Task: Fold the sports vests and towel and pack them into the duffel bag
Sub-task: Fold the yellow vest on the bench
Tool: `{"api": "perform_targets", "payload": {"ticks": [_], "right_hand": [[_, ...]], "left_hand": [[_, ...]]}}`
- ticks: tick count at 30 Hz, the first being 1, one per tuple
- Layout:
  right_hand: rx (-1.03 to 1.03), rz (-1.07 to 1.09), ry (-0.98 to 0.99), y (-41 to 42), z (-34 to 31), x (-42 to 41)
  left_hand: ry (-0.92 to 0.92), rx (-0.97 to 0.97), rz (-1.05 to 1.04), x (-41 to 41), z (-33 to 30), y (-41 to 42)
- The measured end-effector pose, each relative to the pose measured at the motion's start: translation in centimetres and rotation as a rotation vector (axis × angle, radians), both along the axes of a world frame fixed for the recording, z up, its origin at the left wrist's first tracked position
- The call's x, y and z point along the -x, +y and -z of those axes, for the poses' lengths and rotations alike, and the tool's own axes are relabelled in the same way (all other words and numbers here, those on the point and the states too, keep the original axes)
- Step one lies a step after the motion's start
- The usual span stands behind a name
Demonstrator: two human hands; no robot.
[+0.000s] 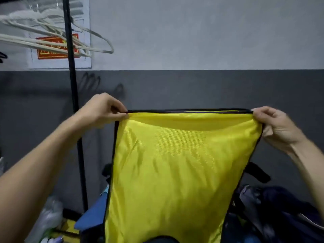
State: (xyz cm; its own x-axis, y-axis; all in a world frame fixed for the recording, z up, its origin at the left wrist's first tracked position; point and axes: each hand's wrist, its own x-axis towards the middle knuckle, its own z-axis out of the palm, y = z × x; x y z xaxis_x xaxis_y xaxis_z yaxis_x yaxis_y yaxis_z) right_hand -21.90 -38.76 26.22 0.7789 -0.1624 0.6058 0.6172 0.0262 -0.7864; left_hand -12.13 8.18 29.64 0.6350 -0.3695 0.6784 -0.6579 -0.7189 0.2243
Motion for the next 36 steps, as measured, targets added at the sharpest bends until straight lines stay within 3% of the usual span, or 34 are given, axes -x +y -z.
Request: {"api": "perform_targets", "payload": {"ticks": [2,5,8,13,18,25,32,36], "right_hand": [[0.071,0.002,0.026,0.1,0.5,-0.4],[0.103,0.039,0.049,-0.3,1.1,-0.6],[0.117,0.068,0.047,-0.1,1.6,-0.1],[0.058,0.105,0.060,-0.5,2.2,0.0],[0.076,0.118,0.021,-1.4,2.4,0.4],[0.224,0.035,0.031,-1.0,2.3,0.8],[0.571,0.113,0.122,-1.4,2.7,1.6],[0.610,0.097,0.168,-1.3,2.8,1.5]], "left_hand": [[-0.121,0.041,-0.068,-0.8,0.9,-0.7],[-0.122,0.165,-0.024,-1.6,2.0,-1.3],[-0.011,0.222,0.018,-2.3,2.6,-1.2],[0.231,0.485,0.318,-1.8,3.7,-1.6],[0.325,0.679,0.525,-0.6,3.6,-2.0],[0.088,0.591,0.394,-1.0,2.7,-2.8],[0.029,0.517,0.300,-1.7,2.7,-2.7],[0.017,0.483,0.287,-2.2,3.0,-2.8]]}}
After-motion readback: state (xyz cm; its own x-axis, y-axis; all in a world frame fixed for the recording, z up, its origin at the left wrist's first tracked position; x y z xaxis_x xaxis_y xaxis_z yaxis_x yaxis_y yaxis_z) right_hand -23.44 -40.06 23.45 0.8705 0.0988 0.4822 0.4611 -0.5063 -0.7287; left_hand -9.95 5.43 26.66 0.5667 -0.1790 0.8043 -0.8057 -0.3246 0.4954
